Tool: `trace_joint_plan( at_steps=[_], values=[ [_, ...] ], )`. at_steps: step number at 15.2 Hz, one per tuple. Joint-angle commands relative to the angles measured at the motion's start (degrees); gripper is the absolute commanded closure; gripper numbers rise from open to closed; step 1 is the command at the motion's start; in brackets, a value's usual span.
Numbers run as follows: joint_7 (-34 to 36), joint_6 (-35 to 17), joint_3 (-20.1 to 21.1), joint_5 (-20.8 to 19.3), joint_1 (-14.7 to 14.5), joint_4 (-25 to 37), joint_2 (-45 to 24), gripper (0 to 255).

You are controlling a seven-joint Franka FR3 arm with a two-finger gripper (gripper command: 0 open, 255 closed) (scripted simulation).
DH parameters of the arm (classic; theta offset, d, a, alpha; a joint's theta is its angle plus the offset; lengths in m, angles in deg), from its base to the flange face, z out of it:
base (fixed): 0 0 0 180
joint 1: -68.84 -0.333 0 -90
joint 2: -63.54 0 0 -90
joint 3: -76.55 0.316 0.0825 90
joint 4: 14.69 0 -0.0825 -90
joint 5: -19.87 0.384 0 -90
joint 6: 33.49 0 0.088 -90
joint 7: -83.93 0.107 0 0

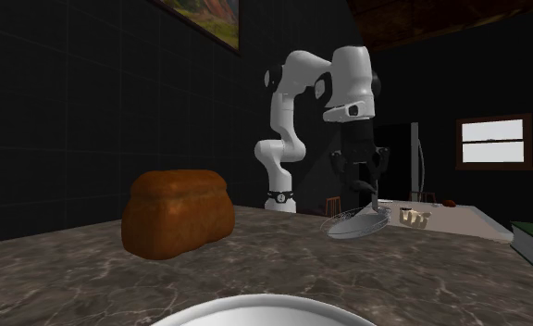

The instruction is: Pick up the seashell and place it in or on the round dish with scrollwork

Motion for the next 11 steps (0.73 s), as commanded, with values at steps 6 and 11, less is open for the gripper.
trace_joint_plan(
  at_steps=[6, 11],
  values=[
    [-0.5, -4.8, 0.1, 0.3, -0.1, -2.0, -2.8, 255],
    [-0.7, -6.9, 0.1, 0.4, -0.1, -2.7, -4.2, 255]
  ],
)
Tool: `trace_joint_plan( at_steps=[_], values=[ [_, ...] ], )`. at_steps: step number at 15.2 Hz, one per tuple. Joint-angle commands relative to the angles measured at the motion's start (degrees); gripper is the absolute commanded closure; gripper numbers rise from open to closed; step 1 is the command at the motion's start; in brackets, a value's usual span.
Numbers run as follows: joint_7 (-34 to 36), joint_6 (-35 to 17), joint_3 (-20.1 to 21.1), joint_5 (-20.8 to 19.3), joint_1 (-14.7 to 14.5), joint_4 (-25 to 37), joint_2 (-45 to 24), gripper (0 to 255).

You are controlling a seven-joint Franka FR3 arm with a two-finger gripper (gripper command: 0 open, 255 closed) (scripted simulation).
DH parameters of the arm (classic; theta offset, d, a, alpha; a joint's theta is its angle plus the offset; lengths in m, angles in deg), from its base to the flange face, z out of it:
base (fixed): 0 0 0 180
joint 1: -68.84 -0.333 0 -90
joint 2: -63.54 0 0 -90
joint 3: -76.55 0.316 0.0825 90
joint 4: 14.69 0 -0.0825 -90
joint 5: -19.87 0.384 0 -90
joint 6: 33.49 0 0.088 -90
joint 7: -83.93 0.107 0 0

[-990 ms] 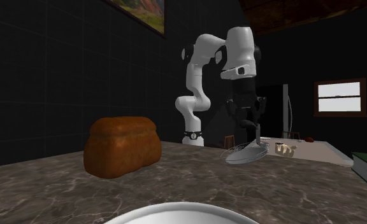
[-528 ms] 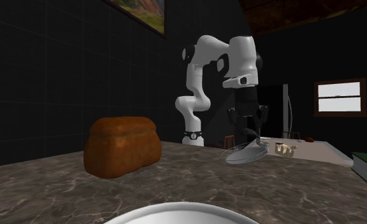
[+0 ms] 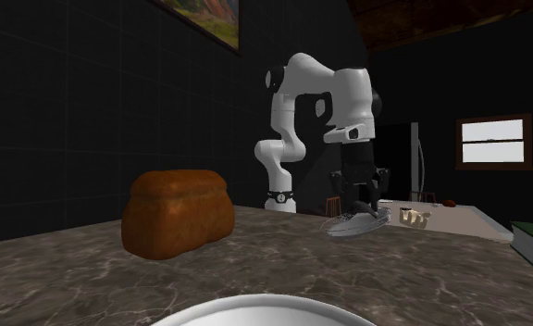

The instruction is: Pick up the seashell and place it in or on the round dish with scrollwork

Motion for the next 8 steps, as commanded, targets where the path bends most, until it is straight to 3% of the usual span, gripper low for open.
trace_joint_plan(
  at_steps=[1, 5, 6, 8],
  values=[
    [0.0, -0.2, 0.0, 0.0, 0.0, -0.1, -0.1, 255],
    [0.0, -0.2, 0.0, 0.0, 0.0, -0.1, -0.1, 255],
    [0.0, -0.2, 0.0, 0.0, 0.0, -0.1, -0.1, 0],
    [0.0, -0.2, 0.0, 0.0, 0.0, -0.1, -0.1, 0]
  ],
)
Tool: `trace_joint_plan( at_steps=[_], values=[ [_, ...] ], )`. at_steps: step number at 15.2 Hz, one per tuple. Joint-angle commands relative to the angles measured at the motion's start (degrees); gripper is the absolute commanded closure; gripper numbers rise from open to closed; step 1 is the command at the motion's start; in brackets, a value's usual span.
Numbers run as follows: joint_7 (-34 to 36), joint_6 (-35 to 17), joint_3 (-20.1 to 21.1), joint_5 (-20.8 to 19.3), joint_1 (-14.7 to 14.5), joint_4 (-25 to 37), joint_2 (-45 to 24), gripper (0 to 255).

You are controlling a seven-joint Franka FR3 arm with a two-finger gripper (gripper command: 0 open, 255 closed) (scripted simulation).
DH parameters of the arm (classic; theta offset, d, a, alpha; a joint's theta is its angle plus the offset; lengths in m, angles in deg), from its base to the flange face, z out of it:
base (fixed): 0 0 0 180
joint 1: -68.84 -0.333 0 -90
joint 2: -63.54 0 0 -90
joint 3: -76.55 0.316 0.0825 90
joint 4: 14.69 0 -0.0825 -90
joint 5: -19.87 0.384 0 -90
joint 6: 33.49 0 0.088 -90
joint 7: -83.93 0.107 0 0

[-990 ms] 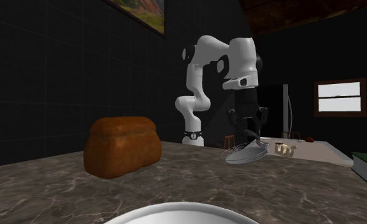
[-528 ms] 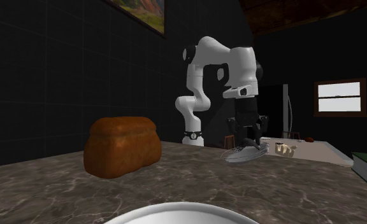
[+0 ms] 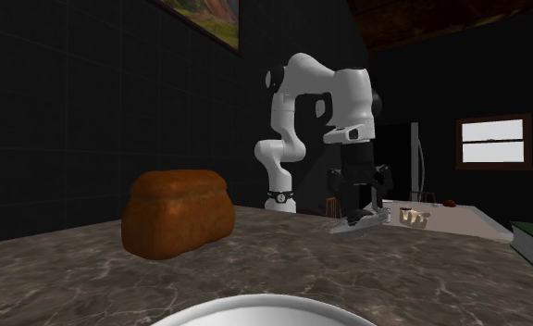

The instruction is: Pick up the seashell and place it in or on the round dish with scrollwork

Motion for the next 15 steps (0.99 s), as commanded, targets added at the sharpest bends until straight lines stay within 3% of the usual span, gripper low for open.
trace_joint_plan(
  at_steps=[1, 3, 7, 15],
  values=[
    [0.0, 0.0, 0.0, 0.0, 0.0, 0.0, 0.0, 0],
    [0.0, 0.0, 0.0, 0.0, 0.0, 0.0, 0.0, 0],
    [0.2, 6.6, -0.3, -0.4, 0.4, 2.8, 3.8, 0],
    [0.2, 6.6, -0.3, -0.4, 0.4, 2.8, 3.8, 0]
  ],
)
